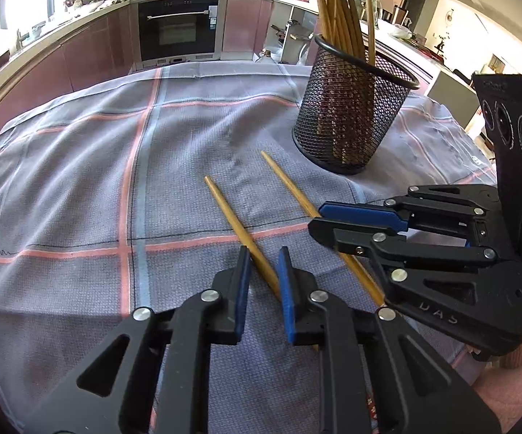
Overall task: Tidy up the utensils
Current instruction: 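Close the left tool on one chopstick while the right tool grasps the other chopstick, then raise both held chopsticks upright and lower them toward the mesh cup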
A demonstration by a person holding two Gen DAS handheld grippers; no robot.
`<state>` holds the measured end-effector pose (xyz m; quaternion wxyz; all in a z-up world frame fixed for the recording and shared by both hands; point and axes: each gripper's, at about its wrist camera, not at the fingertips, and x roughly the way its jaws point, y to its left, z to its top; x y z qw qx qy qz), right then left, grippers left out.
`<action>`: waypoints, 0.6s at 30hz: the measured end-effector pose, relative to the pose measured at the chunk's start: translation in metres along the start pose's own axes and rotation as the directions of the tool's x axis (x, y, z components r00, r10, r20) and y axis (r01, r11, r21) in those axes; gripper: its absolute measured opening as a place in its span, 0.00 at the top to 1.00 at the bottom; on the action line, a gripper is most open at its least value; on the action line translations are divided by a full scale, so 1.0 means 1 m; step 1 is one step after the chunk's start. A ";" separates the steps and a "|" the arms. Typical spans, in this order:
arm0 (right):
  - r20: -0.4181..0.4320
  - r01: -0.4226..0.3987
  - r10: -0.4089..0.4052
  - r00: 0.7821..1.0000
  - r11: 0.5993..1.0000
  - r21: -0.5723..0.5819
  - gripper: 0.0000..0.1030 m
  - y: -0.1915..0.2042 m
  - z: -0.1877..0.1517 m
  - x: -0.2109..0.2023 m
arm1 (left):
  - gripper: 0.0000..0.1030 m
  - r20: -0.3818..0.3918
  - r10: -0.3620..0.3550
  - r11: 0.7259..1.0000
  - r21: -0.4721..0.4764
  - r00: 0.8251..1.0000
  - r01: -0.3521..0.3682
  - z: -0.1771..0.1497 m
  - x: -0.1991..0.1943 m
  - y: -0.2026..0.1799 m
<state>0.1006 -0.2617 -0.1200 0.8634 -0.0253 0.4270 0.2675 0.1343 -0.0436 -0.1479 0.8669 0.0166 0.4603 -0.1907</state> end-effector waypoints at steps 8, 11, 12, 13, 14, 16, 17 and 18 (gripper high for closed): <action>0.005 -0.023 0.023 1.000 1.000 0.021 0.95 -0.008 -0.003 -0.009 | 0.91 0.009 0.002 0.999 -0.043 1.000 -0.002 0.000 0.000 0.003; 0.019 -0.042 0.041 0.999 0.999 0.030 0.95 -0.009 -0.003 -0.015 | 0.92 0.010 0.002 0.999 -0.046 1.000 -0.002 0.000 -0.002 0.002; 0.024 -0.044 0.043 0.999 0.999 0.031 0.95 -0.010 -0.003 -0.017 | 0.92 0.012 0.002 0.999 -0.046 1.000 -0.002 0.000 -0.003 0.002; 0.030 -0.047 0.046 0.998 0.998 0.033 0.95 -0.010 -0.003 -0.019 | 0.93 0.015 0.002 0.999 -0.047 1.000 -0.001 0.000 -0.004 0.002; 0.035 -0.055 0.054 0.998 0.998 0.038 0.95 -0.011 -0.002 -0.021 | 0.93 0.016 0.002 0.999 -0.046 1.000 -0.001 0.000 -0.005 0.001; 0.047 -0.073 0.071 0.996 0.996 0.047 0.95 -0.013 -0.003 -0.026 | 0.93 0.022 0.001 0.999 -0.047 1.000 0.000 0.001 -0.007 0.001; 0.054 -0.082 0.079 0.995 0.995 0.050 0.95 -0.014 -0.003 -0.029 | 0.93 0.025 0.001 0.999 -0.047 1.000 0.000 0.001 -0.009 0.001; 0.062 -0.090 0.087 0.994 0.995 0.052 0.95 -0.015 -0.003 -0.032 | 0.93 0.030 0.001 0.999 -0.046 1.000 0.000 0.001 -0.011 0.001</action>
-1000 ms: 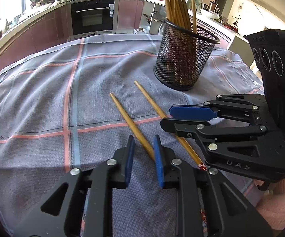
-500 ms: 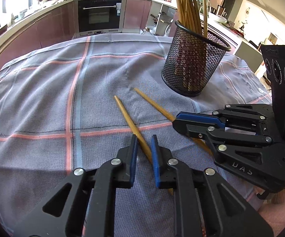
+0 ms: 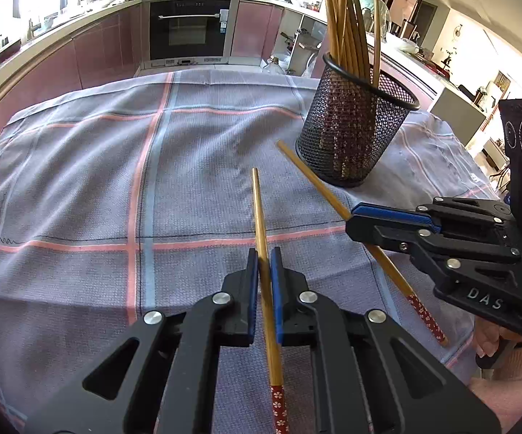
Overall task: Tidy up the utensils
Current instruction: 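Raise both held chopsticks upright and lower them toward the mesh cup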
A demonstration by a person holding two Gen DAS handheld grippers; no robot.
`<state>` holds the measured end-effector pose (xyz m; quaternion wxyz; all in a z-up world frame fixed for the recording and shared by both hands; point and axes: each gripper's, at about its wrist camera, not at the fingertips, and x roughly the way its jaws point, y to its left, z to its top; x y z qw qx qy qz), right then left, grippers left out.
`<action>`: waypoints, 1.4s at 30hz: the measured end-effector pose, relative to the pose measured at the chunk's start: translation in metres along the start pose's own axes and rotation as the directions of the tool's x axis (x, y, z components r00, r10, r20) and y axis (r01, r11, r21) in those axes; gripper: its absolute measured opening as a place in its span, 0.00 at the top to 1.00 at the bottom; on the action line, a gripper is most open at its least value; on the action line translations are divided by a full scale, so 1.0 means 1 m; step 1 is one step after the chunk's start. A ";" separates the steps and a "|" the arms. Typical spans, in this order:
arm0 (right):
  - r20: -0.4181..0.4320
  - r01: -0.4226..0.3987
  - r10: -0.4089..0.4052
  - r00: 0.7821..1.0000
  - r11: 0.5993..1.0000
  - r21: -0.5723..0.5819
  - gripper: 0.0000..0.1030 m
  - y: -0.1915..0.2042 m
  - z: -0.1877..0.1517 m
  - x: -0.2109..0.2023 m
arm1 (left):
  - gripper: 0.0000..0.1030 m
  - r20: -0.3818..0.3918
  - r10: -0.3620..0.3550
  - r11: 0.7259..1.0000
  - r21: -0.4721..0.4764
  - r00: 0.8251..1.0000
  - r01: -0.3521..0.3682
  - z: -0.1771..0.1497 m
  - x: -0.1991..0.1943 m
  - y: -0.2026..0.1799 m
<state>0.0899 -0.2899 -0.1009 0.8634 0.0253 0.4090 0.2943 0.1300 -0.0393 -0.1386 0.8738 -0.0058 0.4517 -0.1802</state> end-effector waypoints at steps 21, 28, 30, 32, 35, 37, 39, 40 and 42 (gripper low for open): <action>0.133 -0.033 0.031 0.991 0.999 0.014 0.95 -0.008 0.002 -0.051 | 0.93 0.086 -0.023 1.000 0.020 0.996 0.022 0.009 -0.042 -0.014; 0.186 -0.029 0.026 0.982 1.000 0.012 0.95 -0.011 0.003 -0.070 | 0.93 0.129 -0.081 0.997 0.015 0.988 0.080 0.014 -0.062 -0.013; 0.201 -0.028 0.025 0.979 1.000 0.013 0.95 -0.013 0.004 -0.075 | 0.93 0.144 -0.099 0.995 0.015 0.985 0.098 0.017 -0.070 -0.013; 0.211 -0.025 0.022 0.977 1.000 0.012 0.95 -0.013 0.007 -0.078 | 0.93 0.158 -0.116 0.993 0.017 0.981 0.115 0.019 -0.076 -0.014; 0.229 -0.025 0.020 0.973 1.000 0.017 0.95 -0.015 0.008 -0.083 | 0.93 0.174 -0.139 0.990 0.020 0.975 0.137 0.020 -0.084 -0.015; 0.242 -0.023 0.018 0.970 1.000 0.019 0.95 -0.016 0.009 -0.087 | 0.93 0.185 -0.155 0.988 0.022 0.971 0.153 0.022 -0.090 -0.016; 0.255 -0.022 0.016 0.967 1.000 0.020 0.95 -0.018 0.011 -0.091 | 0.93 0.195 -0.176 0.984 0.027 0.965 0.174 0.024 -0.096 -0.017; 0.262 -0.020 0.014 0.965 1.000 0.021 0.95 -0.018 0.012 -0.093 | 0.93 0.201 -0.183 0.983 0.028 0.962 0.181 0.025 -0.098 -0.018; 0.274 -0.019 0.013 0.962 1.000 0.021 0.95 -0.020 0.014 -0.097 | 0.93 0.213 -0.196 0.981 0.032 0.957 0.193 0.027 -0.104 -0.019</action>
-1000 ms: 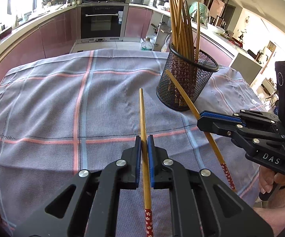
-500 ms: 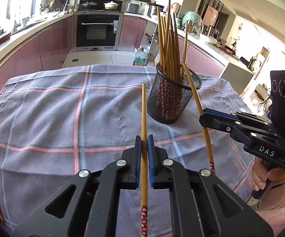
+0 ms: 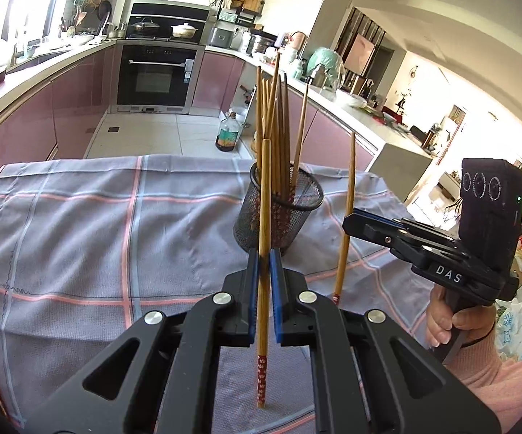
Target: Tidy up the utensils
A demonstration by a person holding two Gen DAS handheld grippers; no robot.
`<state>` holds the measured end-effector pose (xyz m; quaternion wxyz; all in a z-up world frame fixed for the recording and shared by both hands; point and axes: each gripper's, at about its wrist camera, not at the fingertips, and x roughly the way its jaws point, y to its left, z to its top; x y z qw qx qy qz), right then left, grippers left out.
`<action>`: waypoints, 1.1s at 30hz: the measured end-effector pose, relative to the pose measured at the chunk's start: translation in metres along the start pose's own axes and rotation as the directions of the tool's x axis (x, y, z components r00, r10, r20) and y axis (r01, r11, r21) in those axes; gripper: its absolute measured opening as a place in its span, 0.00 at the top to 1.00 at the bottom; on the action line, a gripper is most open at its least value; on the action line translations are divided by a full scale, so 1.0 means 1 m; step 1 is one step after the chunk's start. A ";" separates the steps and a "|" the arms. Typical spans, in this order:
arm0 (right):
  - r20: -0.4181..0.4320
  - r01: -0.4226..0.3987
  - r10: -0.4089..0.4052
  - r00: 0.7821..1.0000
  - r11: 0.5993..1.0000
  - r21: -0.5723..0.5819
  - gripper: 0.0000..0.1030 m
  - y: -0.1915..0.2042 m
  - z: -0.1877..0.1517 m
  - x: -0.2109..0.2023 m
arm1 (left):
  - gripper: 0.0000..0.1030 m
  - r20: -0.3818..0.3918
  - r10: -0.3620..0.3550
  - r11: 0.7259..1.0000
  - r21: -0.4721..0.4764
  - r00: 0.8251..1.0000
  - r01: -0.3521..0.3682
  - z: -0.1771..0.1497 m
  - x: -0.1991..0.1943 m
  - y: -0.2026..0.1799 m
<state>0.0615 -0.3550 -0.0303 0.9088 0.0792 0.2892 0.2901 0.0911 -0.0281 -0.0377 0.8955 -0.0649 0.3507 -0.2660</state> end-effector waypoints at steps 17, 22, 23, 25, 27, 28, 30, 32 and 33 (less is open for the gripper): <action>0.088 0.022 -0.020 0.996 1.000 -0.021 0.95 -0.004 0.020 -0.022 | 0.93 0.075 -0.047 0.999 -0.010 0.996 0.048 0.032 -0.007 -0.005; 0.113 0.034 -0.030 0.993 0.999 -0.031 0.95 -0.006 0.028 -0.027 | 0.93 0.089 -0.056 0.998 -0.007 0.994 0.057 0.042 -0.009 -0.007; 0.119 0.036 -0.032 0.992 0.999 -0.033 0.95 -0.006 0.030 -0.028 | 0.93 0.092 -0.059 0.998 -0.005 0.994 0.060 0.044 -0.009 -0.008; 0.132 0.039 -0.033 0.991 0.999 -0.037 0.95 -0.007 0.034 -0.031 | 0.93 0.098 -0.063 0.998 -0.003 0.993 0.064 0.047 -0.009 -0.009; 0.143 0.041 -0.035 0.989 0.998 -0.041 0.95 -0.008 0.037 -0.033 | 0.93 0.103 -0.067 0.998 0.001 0.992 0.067 0.051 -0.010 -0.010; 0.148 0.043 -0.036 0.988 0.998 -0.043 0.95 -0.008 0.039 -0.034 | 0.93 0.106 -0.067 0.998 0.003 0.992 0.067 0.052 -0.010 -0.011; 0.156 0.047 -0.039 0.987 0.998 -0.048 0.95 -0.008 0.042 -0.036 | 0.94 0.109 -0.072 0.997 0.008 0.991 0.071 0.055 -0.010 -0.012; 0.162 0.049 -0.040 0.986 0.997 -0.052 0.95 -0.008 0.044 -0.037 | 0.94 0.113 -0.075 0.997 0.013 0.991 0.073 0.059 -0.011 -0.015; 0.165 0.051 -0.041 0.986 0.997 -0.055 0.95 -0.008 0.045 -0.038 | 0.94 0.115 -0.076 0.997 0.016 0.990 0.075 0.060 -0.011 -0.016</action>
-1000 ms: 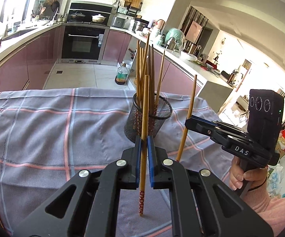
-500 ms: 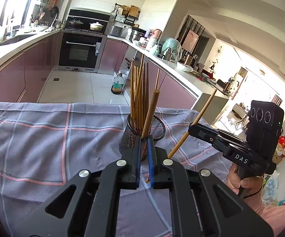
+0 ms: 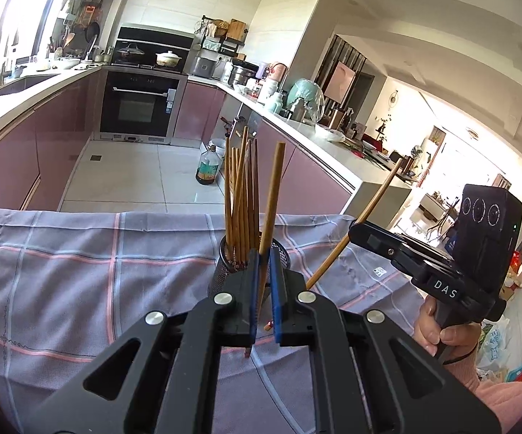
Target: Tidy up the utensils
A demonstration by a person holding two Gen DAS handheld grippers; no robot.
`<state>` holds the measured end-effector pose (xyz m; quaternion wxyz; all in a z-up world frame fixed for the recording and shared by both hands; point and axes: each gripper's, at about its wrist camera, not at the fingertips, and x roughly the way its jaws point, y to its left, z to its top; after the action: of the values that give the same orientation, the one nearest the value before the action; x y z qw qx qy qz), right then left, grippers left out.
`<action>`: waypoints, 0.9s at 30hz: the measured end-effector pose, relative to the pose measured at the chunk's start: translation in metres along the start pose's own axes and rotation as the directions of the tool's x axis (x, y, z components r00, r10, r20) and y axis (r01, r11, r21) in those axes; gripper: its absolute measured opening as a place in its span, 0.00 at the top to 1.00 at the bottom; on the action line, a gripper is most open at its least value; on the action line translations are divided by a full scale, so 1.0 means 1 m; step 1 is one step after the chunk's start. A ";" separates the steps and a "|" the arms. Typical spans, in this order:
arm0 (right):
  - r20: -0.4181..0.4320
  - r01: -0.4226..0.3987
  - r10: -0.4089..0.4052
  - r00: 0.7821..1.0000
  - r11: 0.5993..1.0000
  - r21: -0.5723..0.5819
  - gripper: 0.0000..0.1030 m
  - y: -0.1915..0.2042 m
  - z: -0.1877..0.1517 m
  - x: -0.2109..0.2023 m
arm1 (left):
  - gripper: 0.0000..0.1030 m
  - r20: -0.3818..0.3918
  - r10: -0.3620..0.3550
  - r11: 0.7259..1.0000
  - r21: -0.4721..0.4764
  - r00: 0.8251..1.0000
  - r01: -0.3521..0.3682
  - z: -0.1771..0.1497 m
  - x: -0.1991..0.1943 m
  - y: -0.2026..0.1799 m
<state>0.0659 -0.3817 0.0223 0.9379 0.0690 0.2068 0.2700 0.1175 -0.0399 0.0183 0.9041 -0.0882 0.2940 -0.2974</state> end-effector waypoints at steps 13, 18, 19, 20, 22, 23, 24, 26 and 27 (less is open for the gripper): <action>0.016 0.002 -0.001 1.000 1.000 -0.004 0.95 -0.003 0.006 0.001 | 0.99 -0.007 -0.014 1.000 0.001 1.000 0.014 0.007 0.012 0.003; -0.014 0.000 0.000 1.000 1.000 0.010 0.95 -0.007 -0.001 0.006 | 0.98 -0.087 0.065 0.997 -0.044 0.994 -0.069 -0.013 0.028 0.032; -0.019 -0.001 0.001 1.000 1.000 0.012 0.95 -0.009 -0.002 0.007 | 0.97 -0.102 0.076 0.995 -0.055 0.992 -0.082 -0.017 0.031 0.038; -0.023 -0.002 0.002 1.000 1.000 0.015 0.95 -0.009 -0.004 0.009 | 0.97 -0.116 0.095 0.993 -0.064 0.989 -0.103 -0.021 0.033 0.045; -0.033 -0.002 0.003 0.999 1.000 0.020 0.95 -0.010 -0.006 0.011 | 0.91 -0.153 0.135 0.985 -0.081 0.979 -0.149 -0.033 0.039 0.059; -0.038 -0.003 0.004 0.999 1.000 0.022 0.95 -0.011 -0.007 0.013 | 0.89 -0.174 0.151 0.981 -0.096 0.973 -0.169 -0.039 0.043 0.066; -0.043 -0.004 0.005 0.999 1.000 0.024 0.95 -0.011 -0.008 0.014 | 0.87 -0.194 0.170 0.976 -0.105 0.966 -0.192 -0.045 0.046 0.073; -0.052 -0.006 0.007 0.999 1.000 0.026 0.95 -0.011 -0.010 0.017 | 0.85 -0.235 0.184 0.967 -0.130 0.955 -0.218 -0.057 0.055 0.087; -0.056 -0.007 0.008 0.998 1.000 0.028 0.95 -0.011 -0.011 0.018 | 0.83 -0.251 0.193 0.963 -0.136 0.949 -0.232 -0.062 0.059 0.092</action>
<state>0.0802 -0.3812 0.0030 0.9296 0.0753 0.2367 0.2724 0.1642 0.0005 -0.0905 0.8793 -0.0940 0.4303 -0.1812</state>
